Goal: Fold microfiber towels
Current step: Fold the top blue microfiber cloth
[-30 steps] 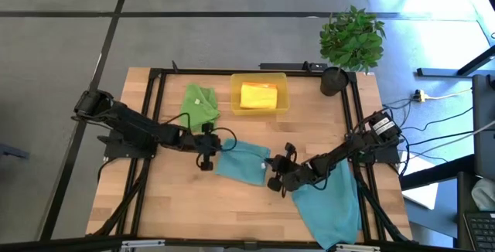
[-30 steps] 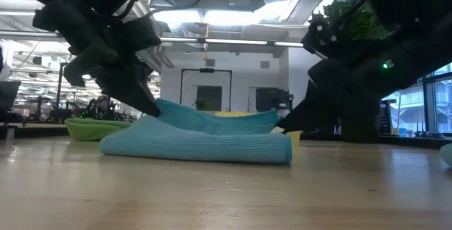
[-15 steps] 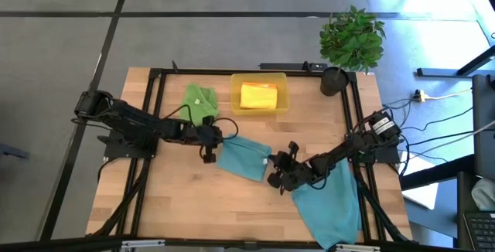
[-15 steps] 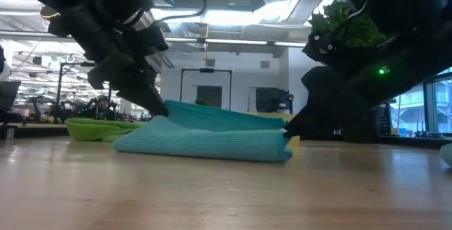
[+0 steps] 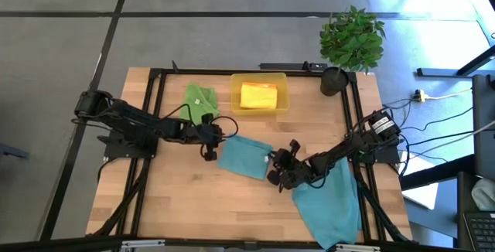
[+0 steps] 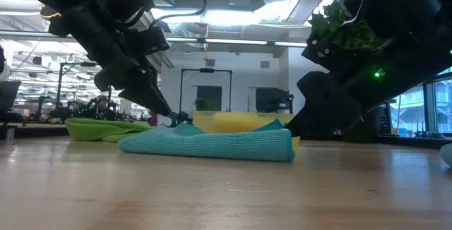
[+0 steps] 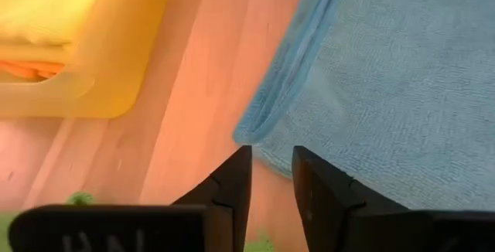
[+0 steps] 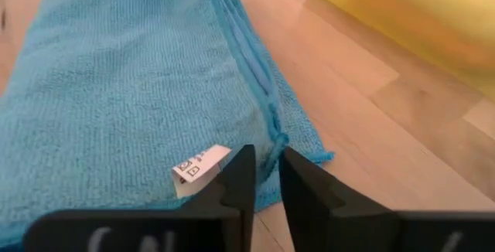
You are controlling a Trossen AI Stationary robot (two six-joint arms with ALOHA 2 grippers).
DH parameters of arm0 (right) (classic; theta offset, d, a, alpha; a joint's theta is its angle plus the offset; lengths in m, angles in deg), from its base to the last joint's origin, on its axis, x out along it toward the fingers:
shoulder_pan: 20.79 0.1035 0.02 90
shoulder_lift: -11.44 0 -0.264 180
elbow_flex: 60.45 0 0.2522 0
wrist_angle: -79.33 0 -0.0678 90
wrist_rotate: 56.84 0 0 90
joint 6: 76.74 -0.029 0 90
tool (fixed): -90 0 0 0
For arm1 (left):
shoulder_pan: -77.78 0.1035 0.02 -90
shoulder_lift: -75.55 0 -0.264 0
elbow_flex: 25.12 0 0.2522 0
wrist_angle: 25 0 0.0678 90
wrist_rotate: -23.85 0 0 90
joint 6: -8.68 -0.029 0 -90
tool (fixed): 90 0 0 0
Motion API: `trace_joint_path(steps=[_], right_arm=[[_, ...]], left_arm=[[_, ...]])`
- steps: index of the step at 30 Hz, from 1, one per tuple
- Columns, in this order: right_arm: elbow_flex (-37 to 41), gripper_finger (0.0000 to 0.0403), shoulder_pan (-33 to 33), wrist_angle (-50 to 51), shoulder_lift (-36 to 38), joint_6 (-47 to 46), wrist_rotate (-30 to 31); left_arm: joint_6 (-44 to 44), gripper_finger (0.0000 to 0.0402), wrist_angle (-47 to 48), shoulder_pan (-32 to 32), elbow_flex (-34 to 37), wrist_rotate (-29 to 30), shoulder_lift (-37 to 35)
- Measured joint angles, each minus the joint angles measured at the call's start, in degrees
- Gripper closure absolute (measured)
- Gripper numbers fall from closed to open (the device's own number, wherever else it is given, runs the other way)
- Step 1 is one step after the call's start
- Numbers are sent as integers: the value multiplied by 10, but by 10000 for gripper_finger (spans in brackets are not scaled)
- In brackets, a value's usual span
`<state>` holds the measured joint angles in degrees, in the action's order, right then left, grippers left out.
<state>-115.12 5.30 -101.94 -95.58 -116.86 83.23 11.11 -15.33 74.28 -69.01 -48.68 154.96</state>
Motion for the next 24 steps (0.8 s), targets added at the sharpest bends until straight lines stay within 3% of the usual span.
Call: trace_joint_path(steps=[11,15,20,24], right_arm=[[0,247,13,95,114,9,9],[0,244,33,11,128,100,9],[0,260,40,-142,91,226,-14],[0,291,7,-246,45,286,-118]], left_arm=[[34,317,-37,-75,-36,2,-45],[6,318,-188,-142,1,34,-45],[-6,318,-411,-192,85,72,-36],[6,318,-471,-189,136,100,-36]])
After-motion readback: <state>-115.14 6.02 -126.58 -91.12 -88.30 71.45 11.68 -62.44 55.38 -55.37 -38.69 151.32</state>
